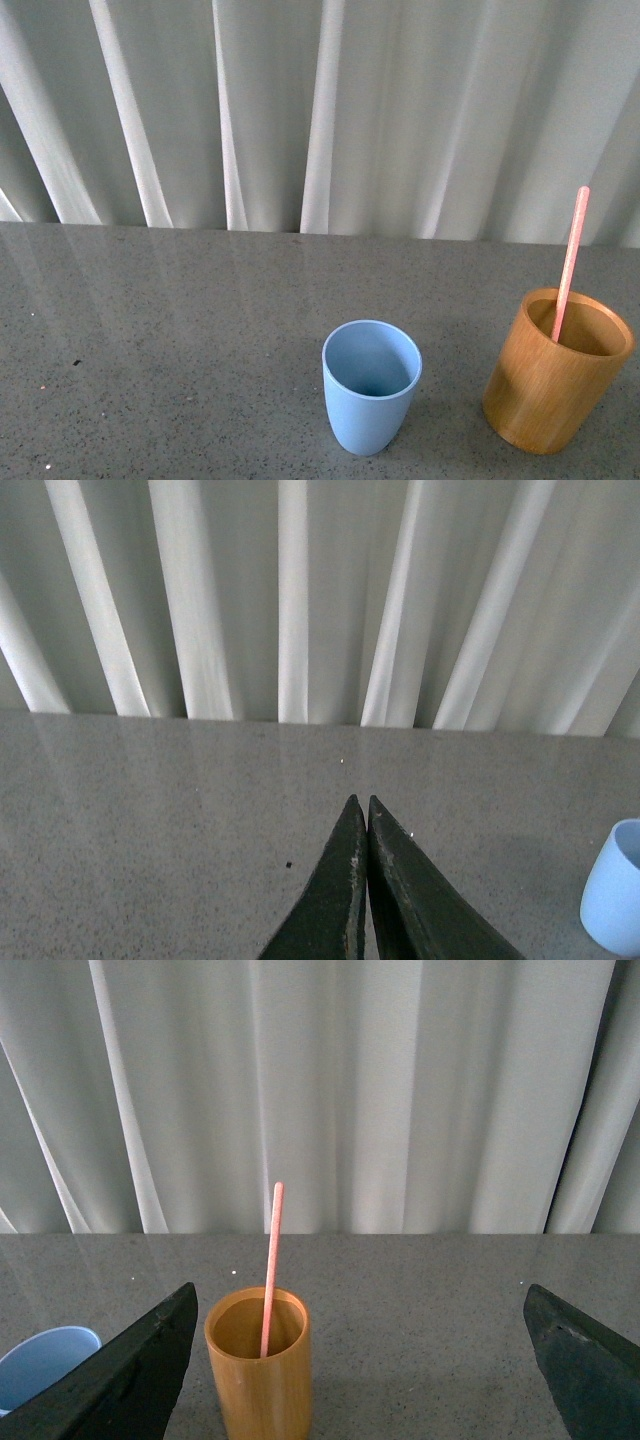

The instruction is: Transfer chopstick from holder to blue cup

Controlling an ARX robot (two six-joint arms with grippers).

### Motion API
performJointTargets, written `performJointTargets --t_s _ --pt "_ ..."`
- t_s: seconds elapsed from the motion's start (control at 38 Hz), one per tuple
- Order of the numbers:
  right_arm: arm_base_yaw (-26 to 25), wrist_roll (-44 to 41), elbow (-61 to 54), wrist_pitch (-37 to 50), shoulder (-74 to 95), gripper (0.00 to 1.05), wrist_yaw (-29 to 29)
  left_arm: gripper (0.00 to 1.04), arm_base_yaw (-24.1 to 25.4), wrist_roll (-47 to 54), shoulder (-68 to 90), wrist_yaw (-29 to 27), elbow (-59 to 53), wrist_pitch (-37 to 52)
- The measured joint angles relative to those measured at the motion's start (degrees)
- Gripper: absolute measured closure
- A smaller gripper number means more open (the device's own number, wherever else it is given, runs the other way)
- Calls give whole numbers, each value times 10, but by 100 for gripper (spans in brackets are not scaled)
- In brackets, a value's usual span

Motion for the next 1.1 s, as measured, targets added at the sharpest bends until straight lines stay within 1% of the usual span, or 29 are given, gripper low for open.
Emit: performJointTargets --t_s 0.21,0.26,0.29,0.34,0.37,0.42,0.45,0.6,0.76,0.79,0.84,1.1 --pt "0 0 0 0 0 10 0 101 0 0 -15 0 0 -5" --pt "0 0 0 0 0 10 0 95 0 0 -15 0 0 -5" --pt "0 0 0 0 0 10 0 89 0 0 -15 0 0 -5" --pt "0 0 0 0 0 10 0 82 0 0 -16 0 0 -5" --pt "0 0 0 0 0 10 0 76 0 0 -15 0 0 -5" --pt "0 0 0 0 0 10 0 70 0 0 -15 0 0 -5" --pt "0 0 0 0 0 10 0 64 0 0 -15 0 0 -5" --pt "0 0 0 0 0 10 0 41 0 0 -16 0 0 -5" --pt "0 0 0 0 0 10 0 7 0 0 -16 0 0 -5" --pt "0 0 0 0 0 10 0 5 0 1 -16 0 0 -5" --pt "0 0 0 0 0 10 0 8 0 1 -16 0 0 -5" --pt "0 0 0 0 0 10 0 7 0 1 -16 0 0 -5"
